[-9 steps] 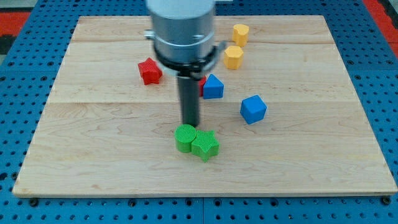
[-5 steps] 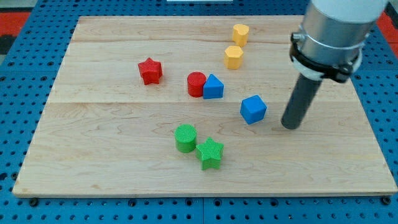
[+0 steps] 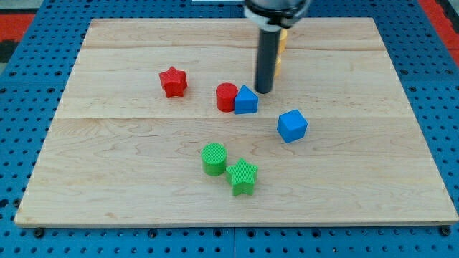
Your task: Move the red star to the horizontal left of the yellow heart
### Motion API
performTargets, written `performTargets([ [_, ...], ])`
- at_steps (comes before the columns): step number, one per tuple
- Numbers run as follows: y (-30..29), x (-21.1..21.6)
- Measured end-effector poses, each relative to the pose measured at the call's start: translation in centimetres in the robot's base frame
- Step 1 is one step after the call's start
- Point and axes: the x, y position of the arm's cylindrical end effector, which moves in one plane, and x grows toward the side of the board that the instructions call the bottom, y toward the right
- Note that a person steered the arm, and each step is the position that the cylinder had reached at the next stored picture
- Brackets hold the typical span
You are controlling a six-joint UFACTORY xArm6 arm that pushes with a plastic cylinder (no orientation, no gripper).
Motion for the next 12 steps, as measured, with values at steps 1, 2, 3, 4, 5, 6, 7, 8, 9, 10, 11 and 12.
performTargets([
  [1, -2.8, 2.9],
  [2, -4.1, 6.3],
  [3, -7.3, 6.0],
  [4, -7.4, 6.2],
  [5, -8.0, 5.0],
  [6, -8.1, 3.6],
  [7, -8.9, 2.5],
  [8, -12.5, 1.6],
  [9, -13.7, -1.4],
  [10, -15.0, -2.8],
  [11, -15.6, -0.2],
  [12, -13.7, 2.4],
])
